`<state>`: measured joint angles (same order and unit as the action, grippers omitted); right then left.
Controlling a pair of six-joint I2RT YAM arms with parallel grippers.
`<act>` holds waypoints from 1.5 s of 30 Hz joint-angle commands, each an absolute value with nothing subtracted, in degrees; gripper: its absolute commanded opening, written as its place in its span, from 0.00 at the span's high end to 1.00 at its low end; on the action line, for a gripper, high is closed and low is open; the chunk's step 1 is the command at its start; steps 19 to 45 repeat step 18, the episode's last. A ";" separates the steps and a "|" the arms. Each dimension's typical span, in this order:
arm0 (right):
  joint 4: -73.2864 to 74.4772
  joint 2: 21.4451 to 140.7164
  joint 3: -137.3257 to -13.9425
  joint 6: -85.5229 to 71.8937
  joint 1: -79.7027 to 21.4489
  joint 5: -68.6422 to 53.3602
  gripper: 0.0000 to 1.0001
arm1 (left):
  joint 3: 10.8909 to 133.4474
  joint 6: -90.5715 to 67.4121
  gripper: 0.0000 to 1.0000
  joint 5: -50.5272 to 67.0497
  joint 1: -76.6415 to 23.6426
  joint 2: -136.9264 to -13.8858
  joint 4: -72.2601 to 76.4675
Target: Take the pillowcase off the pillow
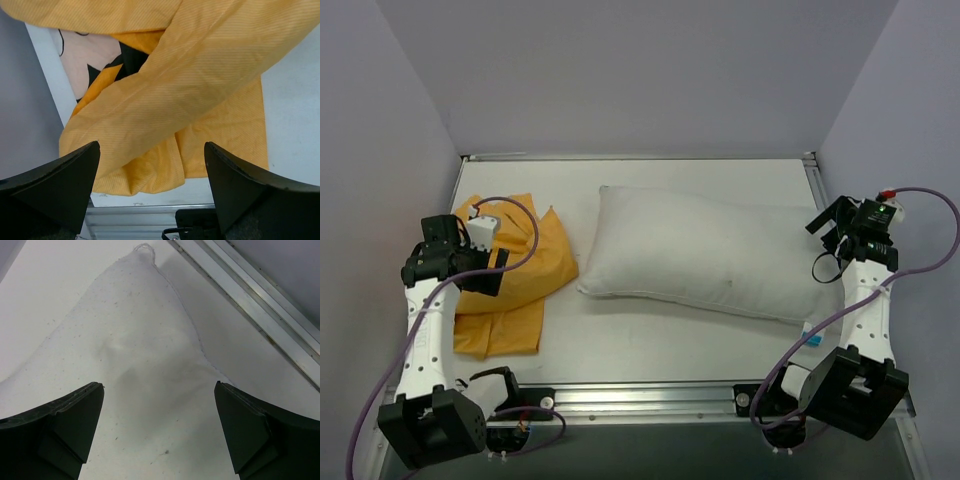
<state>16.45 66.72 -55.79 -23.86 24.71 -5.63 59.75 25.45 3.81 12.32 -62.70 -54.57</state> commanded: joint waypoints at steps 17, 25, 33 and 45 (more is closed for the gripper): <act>18.90 66.01 -55.90 -21.62 23.91 -10.90 0.03 | 48.87 20.74 0.06 -6.77 12.39 -52.38 -50.27; 18.64 65.74 -55.81 -21.71 23.91 -11.33 0.02 | 48.69 20.74 0.06 -6.77 12.39 -52.21 -50.27; 18.64 65.74 -55.81 -21.71 23.91 -11.33 0.02 | 48.69 20.74 0.06 -6.77 12.39 -52.21 -50.27; 18.64 65.74 -55.81 -21.71 23.91 -11.33 0.02 | 48.69 20.74 0.06 -6.77 12.39 -52.21 -50.27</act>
